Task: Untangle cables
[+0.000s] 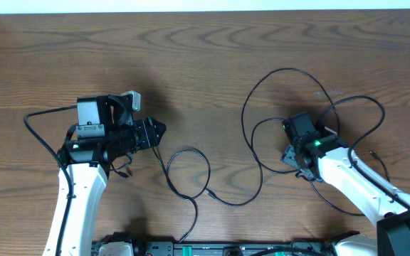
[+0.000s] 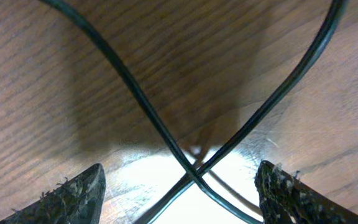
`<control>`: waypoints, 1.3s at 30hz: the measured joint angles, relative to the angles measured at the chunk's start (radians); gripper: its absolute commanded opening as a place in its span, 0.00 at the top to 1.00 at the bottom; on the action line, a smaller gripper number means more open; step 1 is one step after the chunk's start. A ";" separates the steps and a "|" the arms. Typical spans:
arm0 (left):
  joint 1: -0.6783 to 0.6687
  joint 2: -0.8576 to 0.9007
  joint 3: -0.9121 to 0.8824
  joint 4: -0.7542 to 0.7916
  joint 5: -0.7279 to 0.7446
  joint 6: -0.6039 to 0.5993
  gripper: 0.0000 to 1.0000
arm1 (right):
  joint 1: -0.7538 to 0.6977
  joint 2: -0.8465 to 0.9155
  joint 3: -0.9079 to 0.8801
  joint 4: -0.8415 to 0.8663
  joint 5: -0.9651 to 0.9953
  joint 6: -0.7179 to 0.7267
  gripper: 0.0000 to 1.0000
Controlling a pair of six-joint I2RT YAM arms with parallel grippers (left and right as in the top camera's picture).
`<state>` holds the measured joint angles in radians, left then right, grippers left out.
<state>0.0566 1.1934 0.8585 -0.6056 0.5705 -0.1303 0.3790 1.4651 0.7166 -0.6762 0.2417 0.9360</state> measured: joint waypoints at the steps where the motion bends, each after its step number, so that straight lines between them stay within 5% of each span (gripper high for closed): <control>1: 0.000 0.000 0.000 0.000 0.000 0.000 0.47 | 0.005 0.000 -0.002 0.001 0.000 0.000 0.27; 15: 0.000 0.000 0.000 -0.001 0.000 0.000 0.47 | 0.016 -0.010 -0.111 0.146 0.001 0.031 0.31; 18: 0.000 0.000 0.000 -0.001 0.000 0.000 0.47 | 0.018 -0.020 -0.133 0.187 0.026 0.037 0.53; 22: 0.000 0.000 0.000 0.000 0.000 0.000 0.47 | 0.018 -0.026 -0.153 0.239 0.053 0.043 0.99; 39: 0.000 0.000 0.000 -0.001 0.000 0.000 0.47 | 0.018 -0.135 -0.094 0.245 -0.011 -0.022 0.99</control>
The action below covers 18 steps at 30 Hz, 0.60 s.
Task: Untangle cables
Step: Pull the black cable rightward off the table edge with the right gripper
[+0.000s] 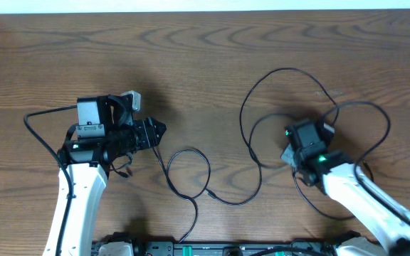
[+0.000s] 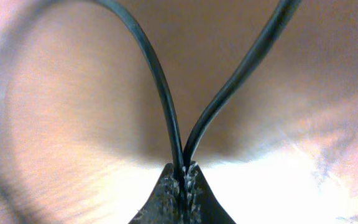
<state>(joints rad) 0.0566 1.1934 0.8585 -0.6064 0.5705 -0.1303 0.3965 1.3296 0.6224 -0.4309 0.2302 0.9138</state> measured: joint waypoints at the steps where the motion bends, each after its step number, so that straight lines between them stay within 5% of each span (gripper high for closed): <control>1: 0.000 0.000 0.000 0.000 0.000 0.000 0.47 | -0.001 -0.034 0.037 -0.003 -0.003 -0.030 0.99; 10: 0.000 0.000 0.000 0.000 0.000 0.000 0.47 | -0.119 -0.275 0.431 -0.027 0.065 -0.311 0.99; 18: 0.000 0.000 0.000 -0.003 0.000 0.002 0.47 | -0.385 -0.348 0.544 -0.035 0.317 -0.514 0.99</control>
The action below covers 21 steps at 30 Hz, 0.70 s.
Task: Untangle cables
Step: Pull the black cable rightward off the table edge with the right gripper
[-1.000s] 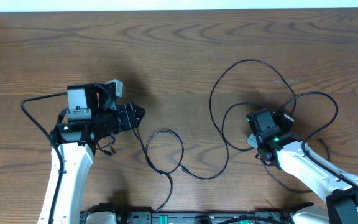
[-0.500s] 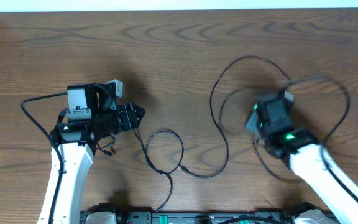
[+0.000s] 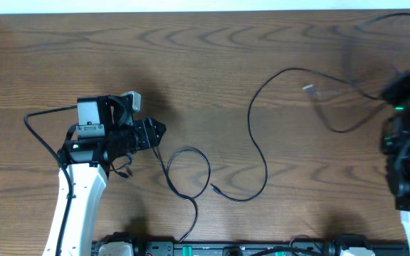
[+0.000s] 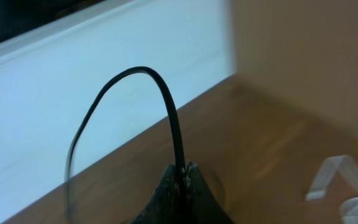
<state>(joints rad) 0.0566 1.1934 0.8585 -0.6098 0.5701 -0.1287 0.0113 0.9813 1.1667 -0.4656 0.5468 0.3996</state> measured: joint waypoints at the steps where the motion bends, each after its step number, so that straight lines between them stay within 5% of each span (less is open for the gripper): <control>1: 0.000 0.000 0.000 0.000 0.000 0.000 0.47 | -0.051 -0.005 0.004 0.003 0.029 -0.033 0.99; 10: 0.000 0.000 0.000 0.000 0.000 0.003 0.47 | -0.382 0.013 0.005 0.059 0.047 -0.125 0.99; 21: 0.000 0.000 0.000 -0.001 0.000 0.003 0.47 | -0.795 0.283 0.011 0.210 -0.354 -0.076 0.99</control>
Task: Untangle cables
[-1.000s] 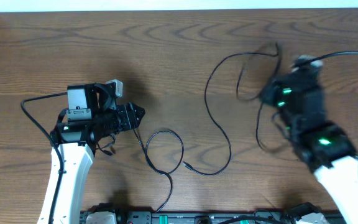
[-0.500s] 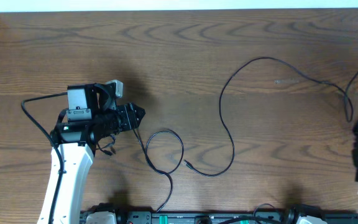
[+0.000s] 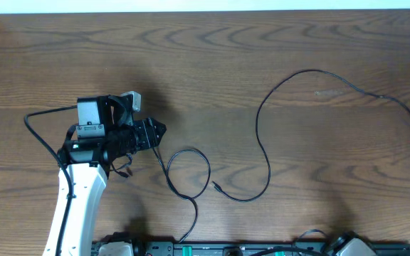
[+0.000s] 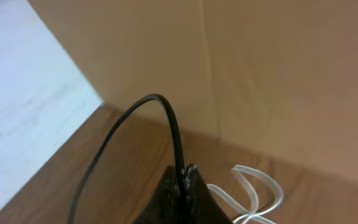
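A long black cable (image 3: 262,153) lies free on the wooden table (image 3: 205,57). Its plug end is near the middle front, and it arcs up and runs off the right edge. My right gripper (image 4: 183,169) is shut on that cable and held up off the table; the arm is outside the overhead view. A second black cable (image 3: 188,171) makes a small loop and runs from under my left gripper (image 3: 161,130) to the front edge. The left fingers look closed on its end.
A cardboard wall (image 4: 278,74) and a white wall (image 4: 23,106) stand beyond the table's right end in the right wrist view. A clear white strap loop (image 4: 253,190) lies on the wood there. The left arm's own lead (image 3: 41,135) curves at the far left.
My right gripper, still shut on the long cable, has left the overhead view to the right. The cable is drawn out further, now one open curve without loops. The left arm has not moved.
My right gripper stood open over a crossing in the tangled right-hand cable. It was then shut on both strands there. Later it was high at the right edge with the cable pulled out, and now the cable trails off the right side. The left loop stayed put.
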`<control>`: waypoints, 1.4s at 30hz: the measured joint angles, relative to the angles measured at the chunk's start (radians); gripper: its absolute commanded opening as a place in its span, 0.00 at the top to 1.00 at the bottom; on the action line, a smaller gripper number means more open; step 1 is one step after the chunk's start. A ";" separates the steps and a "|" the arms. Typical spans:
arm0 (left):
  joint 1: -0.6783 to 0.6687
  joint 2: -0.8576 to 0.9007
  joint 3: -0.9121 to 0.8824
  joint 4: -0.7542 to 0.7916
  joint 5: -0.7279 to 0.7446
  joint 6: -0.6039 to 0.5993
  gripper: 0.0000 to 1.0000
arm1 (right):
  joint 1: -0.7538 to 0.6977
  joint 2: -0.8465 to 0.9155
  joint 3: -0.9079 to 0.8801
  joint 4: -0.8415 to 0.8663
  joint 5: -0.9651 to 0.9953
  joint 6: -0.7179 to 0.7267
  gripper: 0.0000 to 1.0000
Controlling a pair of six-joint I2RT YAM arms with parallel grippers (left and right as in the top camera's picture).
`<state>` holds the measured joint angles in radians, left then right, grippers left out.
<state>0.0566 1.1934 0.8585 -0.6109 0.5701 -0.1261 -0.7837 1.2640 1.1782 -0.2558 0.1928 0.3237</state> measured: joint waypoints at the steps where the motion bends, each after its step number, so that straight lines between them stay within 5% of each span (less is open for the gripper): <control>1: 0.000 0.000 0.000 0.000 0.000 0.000 0.47 | -0.029 0.032 0.000 0.010 -0.048 0.019 0.99; 6: 0.000 0.000 0.000 -0.002 0.000 0.000 0.47 | -0.178 0.216 0.000 0.058 -0.305 0.150 0.99; 9: 0.000 0.000 0.000 -0.002 0.000 0.000 0.46 | -0.271 0.343 0.000 0.041 -0.459 0.239 0.54; 10: 0.000 0.000 0.000 -0.002 0.000 0.000 0.46 | -0.285 0.366 0.001 0.037 -0.483 0.259 0.33; 11: 0.000 0.000 0.000 -0.002 0.000 0.000 0.46 | -0.304 0.395 0.001 0.033 -0.517 0.275 0.01; 21: 0.000 0.000 0.000 -0.002 0.000 0.000 0.46 | -0.350 0.518 0.001 0.041 -0.810 0.383 0.01; 31: 0.000 0.000 0.000 -0.010 0.000 0.000 0.46 | -0.174 0.514 0.001 0.334 -1.257 0.576 0.01; 42: 0.000 0.000 0.000 -0.018 0.000 0.000 0.46 | 0.188 0.496 0.005 0.086 -1.433 0.402 0.01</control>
<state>0.0566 1.1934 0.8585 -0.6292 0.5705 -0.1257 -0.5961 1.7596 1.1831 -0.1696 -1.2404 0.7258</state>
